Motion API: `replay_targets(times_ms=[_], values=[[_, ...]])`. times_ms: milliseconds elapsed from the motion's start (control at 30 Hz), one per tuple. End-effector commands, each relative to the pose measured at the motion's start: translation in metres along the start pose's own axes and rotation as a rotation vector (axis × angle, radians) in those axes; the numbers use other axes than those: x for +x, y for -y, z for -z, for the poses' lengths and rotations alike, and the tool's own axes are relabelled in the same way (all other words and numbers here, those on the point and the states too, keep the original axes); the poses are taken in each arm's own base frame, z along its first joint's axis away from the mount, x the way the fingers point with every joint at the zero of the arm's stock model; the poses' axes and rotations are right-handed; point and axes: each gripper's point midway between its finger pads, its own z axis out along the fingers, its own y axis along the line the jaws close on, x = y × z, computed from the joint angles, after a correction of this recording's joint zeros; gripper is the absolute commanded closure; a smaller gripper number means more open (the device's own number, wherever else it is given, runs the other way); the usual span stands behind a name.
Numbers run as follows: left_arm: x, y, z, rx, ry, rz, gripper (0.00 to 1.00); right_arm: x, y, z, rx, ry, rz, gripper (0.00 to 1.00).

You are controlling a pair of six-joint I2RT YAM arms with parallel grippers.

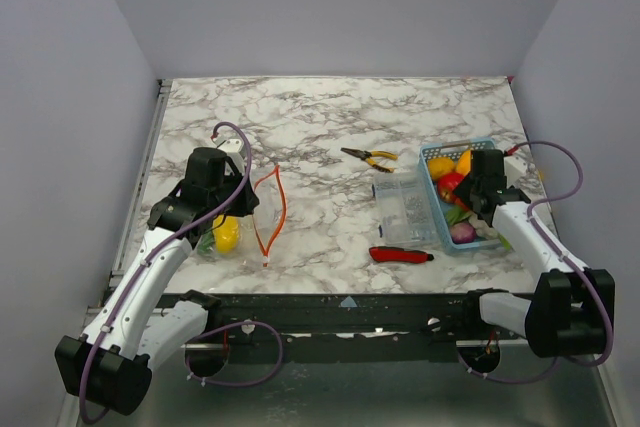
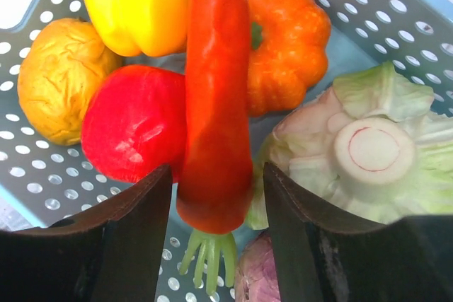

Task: Place the food in the zip-top bag and seal the zipper

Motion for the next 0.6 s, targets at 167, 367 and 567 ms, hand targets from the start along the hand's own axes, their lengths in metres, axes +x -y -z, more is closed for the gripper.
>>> replay_targets(times_ms=[167, 367, 567], values=[[-0.009, 0.006, 0.005, 0.027, 0.036, -0.013, 1.0, 0.006, 0.001, -0.006, -0.005, -0.011, 0.01, 0.41], [-0.009, 0.006, 0.005, 0.028, 0.036, -0.013, 1.0, -0.001, -0.001, 0.003, -0.026, 0.014, 0.0, 0.62], [-0.009, 0.007, 0.005, 0.029, 0.035, -0.012, 1.0, -0.021, -0.007, 0.026, -0.088, 0.064, -0.008, 0.8]])
